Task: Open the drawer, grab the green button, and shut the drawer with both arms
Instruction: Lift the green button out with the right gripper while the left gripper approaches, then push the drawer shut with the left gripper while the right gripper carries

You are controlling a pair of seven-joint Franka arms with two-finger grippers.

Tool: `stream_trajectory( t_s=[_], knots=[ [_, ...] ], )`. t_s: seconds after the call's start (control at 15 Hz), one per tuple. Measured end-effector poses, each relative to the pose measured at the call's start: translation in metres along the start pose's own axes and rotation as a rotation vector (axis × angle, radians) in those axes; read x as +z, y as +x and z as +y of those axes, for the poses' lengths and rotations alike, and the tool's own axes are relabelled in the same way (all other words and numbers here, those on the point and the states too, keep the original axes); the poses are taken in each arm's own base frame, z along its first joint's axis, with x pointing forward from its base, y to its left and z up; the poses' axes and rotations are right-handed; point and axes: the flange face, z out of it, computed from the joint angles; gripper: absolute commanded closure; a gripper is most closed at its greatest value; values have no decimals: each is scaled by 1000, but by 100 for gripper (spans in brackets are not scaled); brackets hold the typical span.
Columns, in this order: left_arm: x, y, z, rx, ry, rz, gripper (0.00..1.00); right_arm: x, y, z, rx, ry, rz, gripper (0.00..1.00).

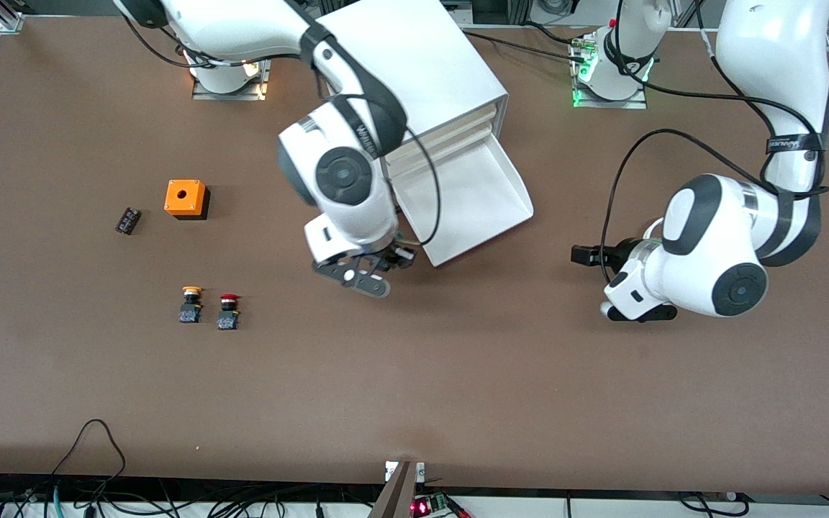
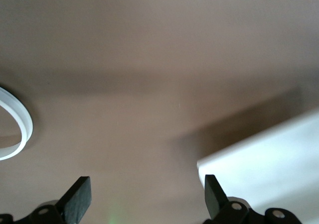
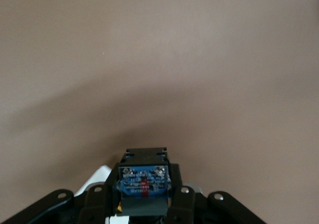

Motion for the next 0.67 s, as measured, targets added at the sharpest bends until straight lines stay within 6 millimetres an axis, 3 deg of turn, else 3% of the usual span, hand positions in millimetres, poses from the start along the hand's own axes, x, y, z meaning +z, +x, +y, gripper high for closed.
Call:
stream_trajectory(
  t_s=[0.2, 0.4, 0.67],
  knots=[
    [29, 4, 26, -105, 3, 55, 0, 1, 49, 46, -121, -20, -18, 100],
    [64, 1, 71, -170, 3, 115, 0, 14, 90, 91, -217, -30, -38, 100],
    [95, 2, 100, -232, -5, 160, 0, 56, 129, 139, -315, -16, -18, 100]
  ],
)
